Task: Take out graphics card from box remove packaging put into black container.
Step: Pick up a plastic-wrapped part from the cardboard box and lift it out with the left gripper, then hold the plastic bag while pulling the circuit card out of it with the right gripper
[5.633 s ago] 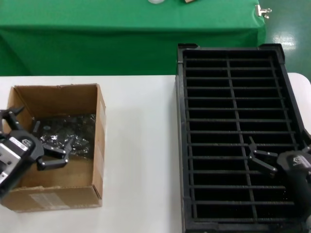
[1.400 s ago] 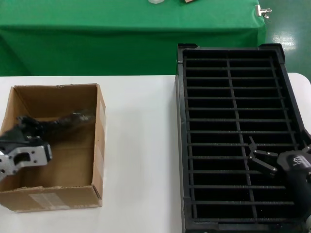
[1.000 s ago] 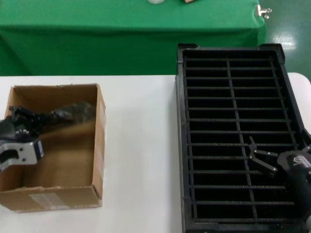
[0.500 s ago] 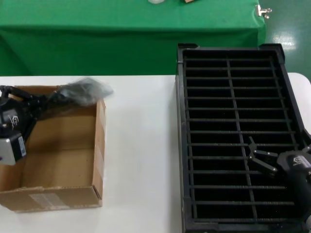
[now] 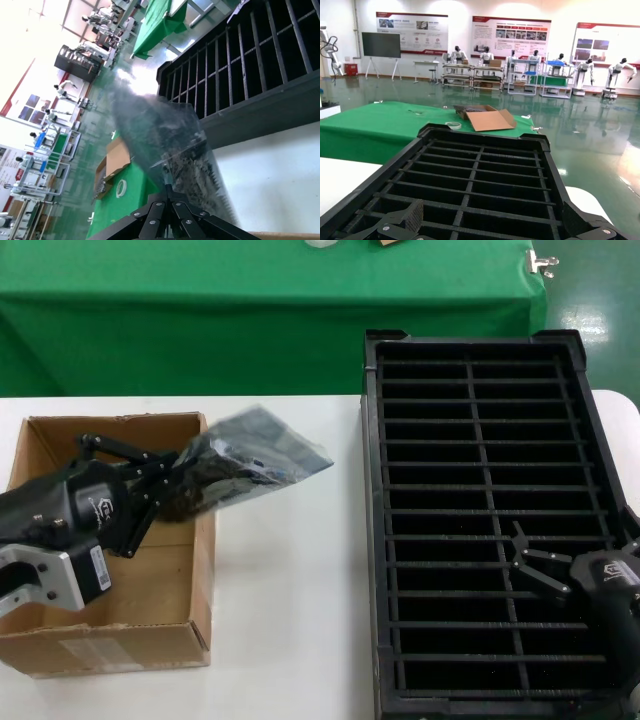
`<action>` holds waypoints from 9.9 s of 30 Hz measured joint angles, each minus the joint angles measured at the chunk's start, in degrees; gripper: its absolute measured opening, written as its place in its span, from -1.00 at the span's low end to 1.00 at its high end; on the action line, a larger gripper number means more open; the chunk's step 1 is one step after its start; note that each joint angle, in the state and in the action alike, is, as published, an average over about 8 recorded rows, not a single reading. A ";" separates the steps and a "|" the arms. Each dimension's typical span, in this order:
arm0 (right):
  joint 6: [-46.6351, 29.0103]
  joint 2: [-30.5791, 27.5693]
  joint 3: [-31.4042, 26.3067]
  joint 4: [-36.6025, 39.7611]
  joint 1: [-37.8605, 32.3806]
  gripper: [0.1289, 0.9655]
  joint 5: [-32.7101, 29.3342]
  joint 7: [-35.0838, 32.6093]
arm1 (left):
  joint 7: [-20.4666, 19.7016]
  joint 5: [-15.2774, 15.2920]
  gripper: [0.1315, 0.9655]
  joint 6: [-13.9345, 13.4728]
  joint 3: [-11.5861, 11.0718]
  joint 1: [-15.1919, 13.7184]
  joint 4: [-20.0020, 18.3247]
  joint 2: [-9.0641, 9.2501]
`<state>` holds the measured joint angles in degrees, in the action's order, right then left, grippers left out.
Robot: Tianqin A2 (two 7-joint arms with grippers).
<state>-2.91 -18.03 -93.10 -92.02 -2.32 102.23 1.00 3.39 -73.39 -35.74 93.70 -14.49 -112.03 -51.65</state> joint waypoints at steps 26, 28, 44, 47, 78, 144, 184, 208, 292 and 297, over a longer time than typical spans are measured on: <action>-13.72 -0.76 -4.99 0.94 -9.44 0.99 2.92 -2.57 | -0.24 -0.35 -0.98 0.12 0.42 -0.03 -0.24 0.48; -16.76 -1.43 -6.12 1.41 -10.80 0.99 3.27 -3.06 | -0.24 -0.35 -0.98 0.12 0.42 -0.03 -0.24 0.48; -36.50 -5.18 -9.96 10.02 -21.01 0.66 6.87 -9.78 | -0.24 -0.35 -0.98 0.11 0.42 -0.03 -0.24 0.49; -37.52 -4.88 -9.89 11.11 -22.60 0.55 7.22 -10.36 | -0.24 -0.35 -0.98 0.11 0.42 -0.03 -0.24 0.49; -39.35 -3.65 -12.25 10.24 -24.36 -0.76 6.18 -10.09 | -0.22 -0.35 -0.98 0.11 0.41 -0.03 -0.24 0.49; -61.58 0.00 -20.86 41.28 -54.28 -0.99 0.62 -9.77 | -0.24 -0.35 -0.98 0.11 0.41 -0.03 -0.24 0.49; -61.38 2.70 -20.78 40.58 -52.34 -0.99 -0.18 -7.33 | -0.23 -0.35 -0.98 0.11 0.41 -0.03 -0.24 0.49; -60.46 2.71 -21.21 38.44 -51.01 -0.99 -0.66 -5.72 | -0.23 -0.35 -0.98 0.11 0.41 -0.03 -0.24 0.49; -59.59 6.41 -20.24 44.78 -53.17 -0.52 -0.34 -8.26 | -0.22 -0.35 -0.98 0.11 0.41 -0.03 -0.24 0.49; -59.57 6.27 -20.06 44.62 -53.02 -0.53 -0.28 -8.21 | -0.23 -0.35 -0.98 0.11 0.41 -0.03 -0.24 0.49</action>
<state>-62.48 -11.76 -113.16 -47.39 -55.34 101.95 -7.20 3.16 -73.74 -35.63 94.11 -14.52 -112.27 -51.16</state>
